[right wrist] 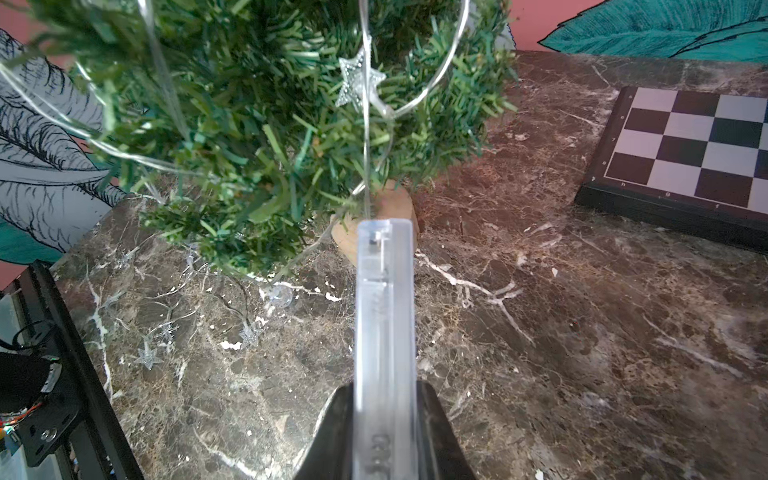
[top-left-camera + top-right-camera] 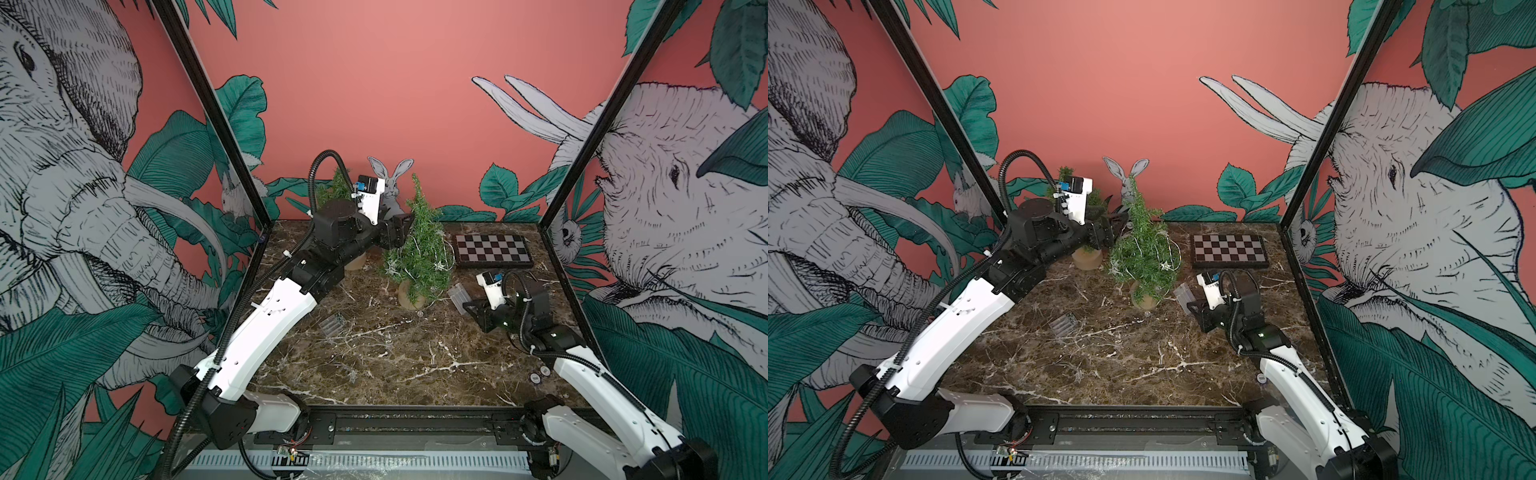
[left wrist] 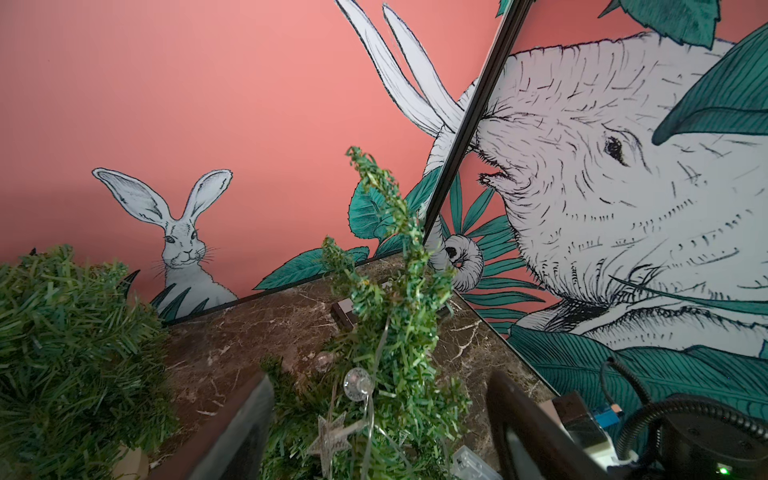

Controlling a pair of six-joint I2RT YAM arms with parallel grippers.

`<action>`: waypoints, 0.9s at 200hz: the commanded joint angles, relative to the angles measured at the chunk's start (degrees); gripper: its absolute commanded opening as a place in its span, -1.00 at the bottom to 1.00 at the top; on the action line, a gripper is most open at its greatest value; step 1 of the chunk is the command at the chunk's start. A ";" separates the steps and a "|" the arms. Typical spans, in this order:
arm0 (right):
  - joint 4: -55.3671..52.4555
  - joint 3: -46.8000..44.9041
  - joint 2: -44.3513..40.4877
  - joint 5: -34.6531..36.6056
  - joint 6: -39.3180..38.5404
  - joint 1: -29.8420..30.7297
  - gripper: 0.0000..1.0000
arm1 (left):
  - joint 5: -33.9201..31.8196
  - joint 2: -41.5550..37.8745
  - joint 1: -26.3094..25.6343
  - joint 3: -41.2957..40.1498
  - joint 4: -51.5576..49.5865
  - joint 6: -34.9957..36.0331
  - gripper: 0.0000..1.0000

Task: Wrap string light around the christmas tree
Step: Wrap the light string around the Christmas tree.

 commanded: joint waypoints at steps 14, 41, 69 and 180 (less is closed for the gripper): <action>7.29 -2.83 2.20 1.84 2.38 0.84 -0.57 | -0.15 -0.40 -0.38 -0.56 1.97 -1.21 0.64; 14.85 -6.36 3.08 1.81 5.10 1.31 -0.51 | 0.13 -0.70 -0.36 -0.66 1.54 -0.53 0.64; 21.34 -8.86 3.61 0.90 6.24 1.71 -0.41 | -0.58 -0.99 -0.31 -1.27 1.43 -0.16 0.65; 15.79 -5.26 -1.32 5.07 5.62 1.82 0.07 | -3.30 -4.33 -0.35 -1.72 -1.79 5.59 0.64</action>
